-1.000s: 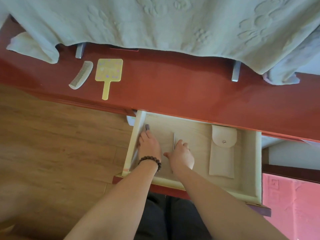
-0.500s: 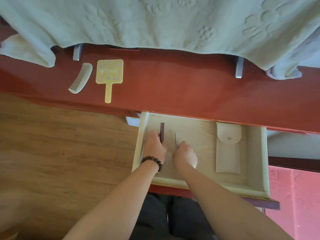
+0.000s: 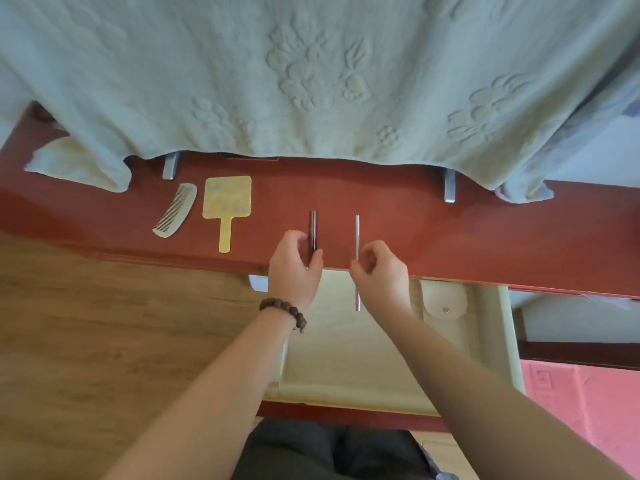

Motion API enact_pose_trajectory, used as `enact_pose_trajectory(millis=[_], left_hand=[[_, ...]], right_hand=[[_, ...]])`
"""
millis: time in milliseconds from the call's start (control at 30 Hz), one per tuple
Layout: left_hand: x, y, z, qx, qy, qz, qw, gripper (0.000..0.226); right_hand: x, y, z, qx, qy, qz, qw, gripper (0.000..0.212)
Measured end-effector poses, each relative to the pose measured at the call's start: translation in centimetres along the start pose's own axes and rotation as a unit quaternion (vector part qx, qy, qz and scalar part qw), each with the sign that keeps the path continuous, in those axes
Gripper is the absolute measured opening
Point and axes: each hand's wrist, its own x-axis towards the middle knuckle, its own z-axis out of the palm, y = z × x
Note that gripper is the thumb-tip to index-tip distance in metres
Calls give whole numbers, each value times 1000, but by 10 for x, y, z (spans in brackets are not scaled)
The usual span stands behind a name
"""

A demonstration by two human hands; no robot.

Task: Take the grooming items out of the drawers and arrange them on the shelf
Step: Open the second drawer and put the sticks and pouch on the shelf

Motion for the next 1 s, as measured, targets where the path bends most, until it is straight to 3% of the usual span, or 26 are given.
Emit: enact_pose_trajectory(millis=[400,667,1000], left_hand=[[94,-4,4,209,-60,-65,974,31],[90,-13,10,193,-52,-76,977,32],[74,-13,3,144,-49,-35,988,33]], right_hand=[[103,-35,33,-88,-50,65,993,10],[105,-34,44,-126,-20,77,989,3],[82,-21,20,-90,-13,35,995,23]])
